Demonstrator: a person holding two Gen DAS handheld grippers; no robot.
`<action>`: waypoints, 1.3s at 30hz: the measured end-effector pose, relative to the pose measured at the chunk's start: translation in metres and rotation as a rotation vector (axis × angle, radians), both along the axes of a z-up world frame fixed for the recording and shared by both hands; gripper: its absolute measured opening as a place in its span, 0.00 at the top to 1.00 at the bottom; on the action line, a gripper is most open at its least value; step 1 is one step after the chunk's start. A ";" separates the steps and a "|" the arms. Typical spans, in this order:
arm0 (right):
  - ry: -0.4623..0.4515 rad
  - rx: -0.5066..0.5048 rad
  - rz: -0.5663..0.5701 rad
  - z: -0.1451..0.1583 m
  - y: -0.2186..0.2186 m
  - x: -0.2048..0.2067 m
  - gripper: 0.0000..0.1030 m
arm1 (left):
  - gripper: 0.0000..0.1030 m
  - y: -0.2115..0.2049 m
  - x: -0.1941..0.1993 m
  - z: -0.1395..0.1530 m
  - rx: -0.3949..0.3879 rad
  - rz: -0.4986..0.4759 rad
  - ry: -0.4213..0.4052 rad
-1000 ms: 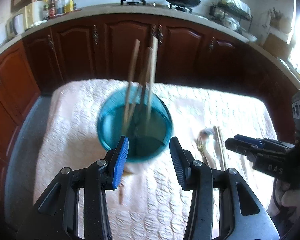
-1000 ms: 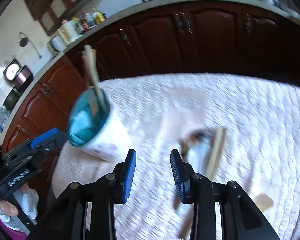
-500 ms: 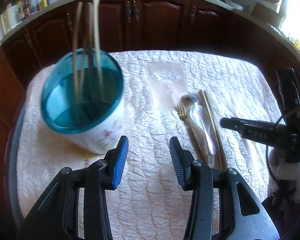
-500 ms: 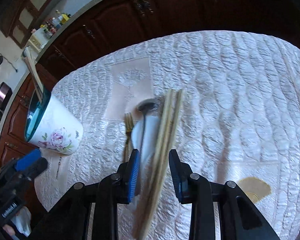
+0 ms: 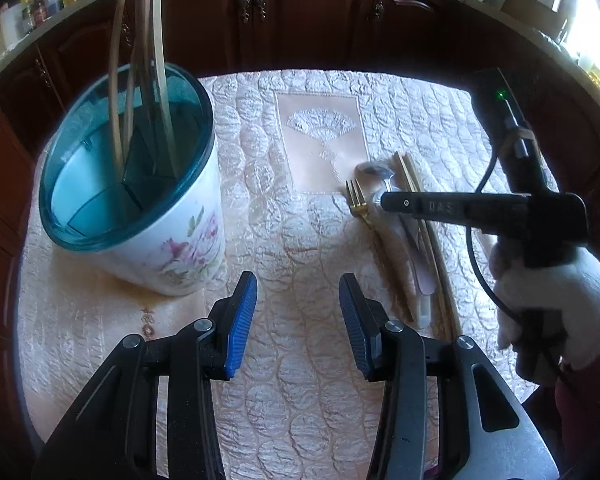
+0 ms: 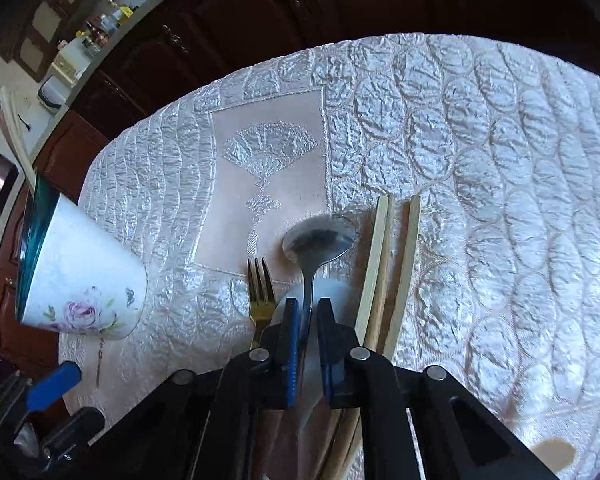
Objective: Organize utensils
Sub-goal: 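Open both tools and move them back toward the cutlery on the placemat, then grasp the gold fork with the left tool while the right tool grasps the steel spoon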
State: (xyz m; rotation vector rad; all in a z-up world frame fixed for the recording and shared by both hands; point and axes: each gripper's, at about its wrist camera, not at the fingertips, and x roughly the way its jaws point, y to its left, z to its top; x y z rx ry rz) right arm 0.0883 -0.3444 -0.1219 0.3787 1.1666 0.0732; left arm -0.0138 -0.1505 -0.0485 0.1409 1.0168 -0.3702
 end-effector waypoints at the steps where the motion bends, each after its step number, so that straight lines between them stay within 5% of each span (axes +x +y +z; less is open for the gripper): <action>1: -0.002 0.002 -0.001 0.000 -0.001 0.000 0.96 | 0.59 0.000 0.001 -0.001 -0.001 0.001 0.004; 15: -0.112 0.063 -0.081 0.043 -0.057 -0.089 0.98 | 0.59 -0.037 0.029 -0.030 -0.067 0.005 0.075; 23: -0.018 0.082 -0.070 0.026 -0.084 -0.134 0.98 | 0.59 -0.065 0.051 -0.051 -0.037 0.011 0.105; 32: -0.038 0.108 -0.148 0.020 -0.124 -0.143 0.90 | 0.60 -0.083 0.068 -0.059 -0.034 -0.011 0.138; 39: -0.029 0.294 -0.159 0.000 -0.135 -0.135 0.89 | 0.65 -0.088 0.080 -0.061 -0.041 -0.011 0.147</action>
